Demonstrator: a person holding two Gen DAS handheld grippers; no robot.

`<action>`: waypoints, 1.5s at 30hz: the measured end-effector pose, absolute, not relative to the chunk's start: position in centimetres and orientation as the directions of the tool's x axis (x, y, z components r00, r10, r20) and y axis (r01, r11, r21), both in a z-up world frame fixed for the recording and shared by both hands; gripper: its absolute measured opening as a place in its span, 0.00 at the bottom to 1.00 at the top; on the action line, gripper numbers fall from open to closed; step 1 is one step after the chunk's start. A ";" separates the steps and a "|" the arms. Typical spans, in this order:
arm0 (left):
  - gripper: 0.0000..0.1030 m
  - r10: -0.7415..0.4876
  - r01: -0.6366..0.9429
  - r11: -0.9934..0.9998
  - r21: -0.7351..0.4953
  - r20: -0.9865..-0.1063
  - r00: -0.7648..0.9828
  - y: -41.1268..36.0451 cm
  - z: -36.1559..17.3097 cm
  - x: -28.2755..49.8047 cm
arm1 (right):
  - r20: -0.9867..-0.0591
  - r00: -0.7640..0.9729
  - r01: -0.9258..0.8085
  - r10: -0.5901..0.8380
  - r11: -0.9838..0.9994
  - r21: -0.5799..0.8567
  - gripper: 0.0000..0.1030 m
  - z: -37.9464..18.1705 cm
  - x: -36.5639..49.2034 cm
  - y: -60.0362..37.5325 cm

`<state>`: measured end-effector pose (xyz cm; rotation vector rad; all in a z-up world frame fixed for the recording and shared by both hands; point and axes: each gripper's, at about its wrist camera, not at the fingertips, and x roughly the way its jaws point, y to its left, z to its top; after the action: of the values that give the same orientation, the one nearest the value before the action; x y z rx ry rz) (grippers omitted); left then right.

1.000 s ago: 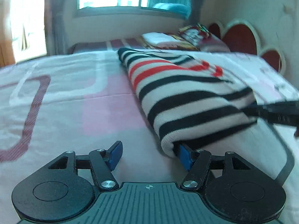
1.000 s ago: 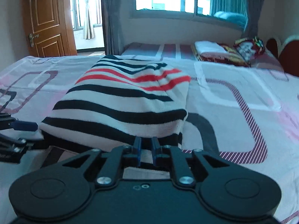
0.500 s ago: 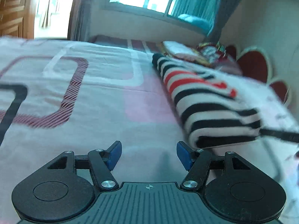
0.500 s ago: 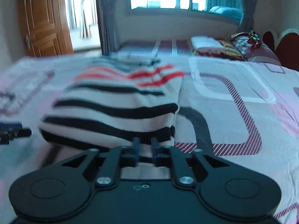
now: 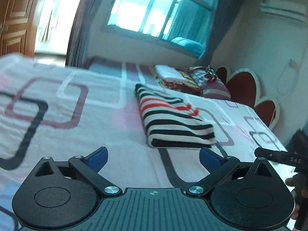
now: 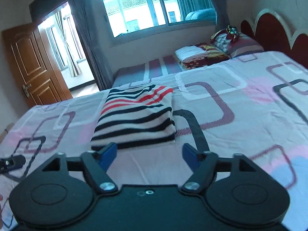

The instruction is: Fold small clothes

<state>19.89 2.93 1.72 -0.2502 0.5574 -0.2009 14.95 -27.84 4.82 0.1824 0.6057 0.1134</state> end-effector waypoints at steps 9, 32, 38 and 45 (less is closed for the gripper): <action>1.00 -0.245 0.179 0.967 -0.180 -0.474 0.846 -0.4 5.3 12.6 | -0.535 0.834 -0.092 0.133 0.990 0.104 0.99 7.5 8.2 -25.2; 0.83 -0.377 0.139 0.908 -0.394 -0.629 0.680 0.5 -3.8 38.4 | -0.568 0.738 -0.034 0.363 0.862 0.506 0.76 1.0 28.8 -34.0; 0.83 -0.454 0.152 0.876 -0.458 -0.672 0.585 0.3 -7.9 48.3 | -0.597 0.653 -0.014 0.466 0.795 0.606 0.79 -4.5 38.6 -36.2; 0.83 -0.588 0.169 0.782 -0.601 -0.617 0.523 -0.6 -10.4 54.2 | -0.575 0.564 -0.064 0.593 0.725 0.686 0.83 -8.4 44.5 -36.4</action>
<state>54.22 -0.58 -10.36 -0.5108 0.9161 -0.4773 44.47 -36.41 -8.41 0.6651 0.8973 0.4215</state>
